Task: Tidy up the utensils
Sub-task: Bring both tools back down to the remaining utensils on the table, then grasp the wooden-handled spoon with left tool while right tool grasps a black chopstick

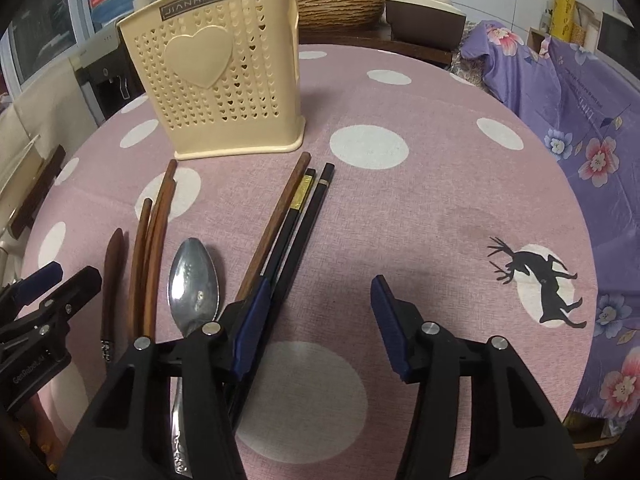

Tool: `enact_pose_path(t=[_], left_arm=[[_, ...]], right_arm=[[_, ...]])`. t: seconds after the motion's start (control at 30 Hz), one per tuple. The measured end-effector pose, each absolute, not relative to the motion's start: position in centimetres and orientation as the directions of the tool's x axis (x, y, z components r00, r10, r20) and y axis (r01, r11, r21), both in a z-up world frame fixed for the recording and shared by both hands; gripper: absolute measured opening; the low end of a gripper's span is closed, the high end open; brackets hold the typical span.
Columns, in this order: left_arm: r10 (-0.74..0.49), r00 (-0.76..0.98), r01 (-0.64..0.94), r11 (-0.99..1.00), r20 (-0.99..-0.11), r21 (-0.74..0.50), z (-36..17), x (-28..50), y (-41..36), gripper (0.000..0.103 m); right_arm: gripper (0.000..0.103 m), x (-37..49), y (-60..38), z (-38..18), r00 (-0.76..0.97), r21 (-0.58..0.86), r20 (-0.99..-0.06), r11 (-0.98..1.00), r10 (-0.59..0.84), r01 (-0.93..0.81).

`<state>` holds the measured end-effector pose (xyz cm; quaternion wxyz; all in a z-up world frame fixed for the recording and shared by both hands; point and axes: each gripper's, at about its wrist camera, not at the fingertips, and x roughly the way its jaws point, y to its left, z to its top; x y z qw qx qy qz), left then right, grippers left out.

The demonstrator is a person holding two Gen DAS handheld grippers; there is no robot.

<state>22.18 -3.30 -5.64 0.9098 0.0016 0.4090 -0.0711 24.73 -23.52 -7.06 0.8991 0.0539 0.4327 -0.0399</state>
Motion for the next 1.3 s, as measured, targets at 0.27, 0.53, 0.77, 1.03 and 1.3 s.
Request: enact_pose_path(t=[0.27, 0.53, 0.77, 1.03, 1.3], left_arm=[[-0.126, 0.65, 0.12, 0.991, -0.749, -0.063, -5.6, 22.3, -3.0, 0.072], [-0.111, 0.629, 0.132, 0.991, -0.769, -0.035, -6.1, 23.1, -4.5, 0.061], [-0.087, 0.609, 0.125, 0.992, -0.788, -0.013, -6.6, 24.0, -5.5, 0.043], [-0.079, 0.599, 0.132, 0.991, -0.797, 0.001, -6.5, 24.7, -6.4, 0.028], [-0.079, 0.594, 0.136, 0.991, -0.8, 0.003, -6.4, 25.5, -6.7, 0.021]], right_arm=[[0.043, 24.3, -26.3, -6.6, 0.621, 0.144, -0.784, 0.975, 0.009, 0.167], [0.043, 24.5, -26.8, -6.5, 0.624, 0.169, -0.782, 0.966, 0.009, 0.197], [0.043, 24.8, -28.1, -6.6, 0.621, 0.194, -0.784, 0.952, 0.006, 0.235], [0.035, 26.9, -28.2, -6.7, 0.589, 0.194, -0.808, 0.947, 0.005, 0.257], [0.022, 29.2, -28.1, -6.7, 0.569, 0.152, -0.822, 0.945, -0.042, 0.289]])
